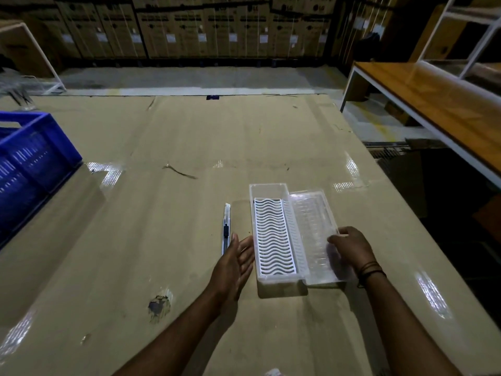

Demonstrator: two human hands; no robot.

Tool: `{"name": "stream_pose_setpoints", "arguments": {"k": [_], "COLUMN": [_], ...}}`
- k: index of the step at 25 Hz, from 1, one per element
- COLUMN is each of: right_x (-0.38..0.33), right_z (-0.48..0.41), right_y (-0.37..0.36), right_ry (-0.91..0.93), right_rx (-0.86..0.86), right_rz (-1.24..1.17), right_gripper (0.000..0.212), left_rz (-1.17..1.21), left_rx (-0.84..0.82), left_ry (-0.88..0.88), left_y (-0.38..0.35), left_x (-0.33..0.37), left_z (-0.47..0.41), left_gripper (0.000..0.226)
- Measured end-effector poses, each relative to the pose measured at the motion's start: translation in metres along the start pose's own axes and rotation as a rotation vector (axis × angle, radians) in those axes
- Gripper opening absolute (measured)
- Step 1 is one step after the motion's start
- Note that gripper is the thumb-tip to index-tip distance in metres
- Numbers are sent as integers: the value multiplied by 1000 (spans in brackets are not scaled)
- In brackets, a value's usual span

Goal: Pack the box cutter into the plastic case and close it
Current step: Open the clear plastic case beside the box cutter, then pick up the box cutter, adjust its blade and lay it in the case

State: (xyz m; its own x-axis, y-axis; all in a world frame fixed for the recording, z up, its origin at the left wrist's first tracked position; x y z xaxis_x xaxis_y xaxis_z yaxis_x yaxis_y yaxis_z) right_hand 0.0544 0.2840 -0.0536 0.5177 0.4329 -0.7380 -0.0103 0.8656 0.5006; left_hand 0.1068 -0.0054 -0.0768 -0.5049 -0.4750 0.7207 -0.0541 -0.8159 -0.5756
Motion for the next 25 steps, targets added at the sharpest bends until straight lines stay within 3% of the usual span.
{"name": "stream_pose_setpoints", "arguments": {"k": [3, 6, 9, 10, 12, 14, 20, 25], "right_x": [-2, -3, -18, -24, -40, -59, -99, -105], "right_z": [4, 3, 12, 15, 25, 37, 65, 75], "right_y": [3, 4, -1, -5, -17, -30, -71, -96], "right_ry": [60, 102, 182, 242, 356, 459, 664, 699], "right_rx": [106, 212, 279, 294, 318, 346, 338, 275], "right_rz": [161, 400, 480, 474, 467, 457, 521, 601], "right_gripper": [45, 44, 40, 39, 35, 32, 25, 23], "left_rz": [22, -14, -205, -282, -661, -981, -1308, -1356], "left_rx": [19, 41, 231, 330, 547, 650, 675, 690], "left_ry": [6, -7, -100, -145, -238, -253, -107, 10], "left_y": [6, 8, 17, 25, 44, 49, 42, 42], "left_x": [-2, 0, 12, 18, 36, 50, 57, 52], "left_z": [0, 4, 17, 23, 31, 32, 13, 1], "left_gripper": [66, 55, 28, 21, 17, 12, 40, 43]}}
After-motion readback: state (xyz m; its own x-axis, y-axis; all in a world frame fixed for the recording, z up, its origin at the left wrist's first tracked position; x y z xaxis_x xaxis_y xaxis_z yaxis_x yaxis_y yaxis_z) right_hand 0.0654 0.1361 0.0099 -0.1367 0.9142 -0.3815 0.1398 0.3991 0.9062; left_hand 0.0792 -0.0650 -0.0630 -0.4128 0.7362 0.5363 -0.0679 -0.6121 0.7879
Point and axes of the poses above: each hand's wrist, its own z-axis away from the middle knuckle, its own y-axis out of the back of the hand, x = y × z, the point moved 5 cm from there along -z, towards the middle knuckle, and after that the axes turned 11 degrees about -x, right-handed, at the moved point
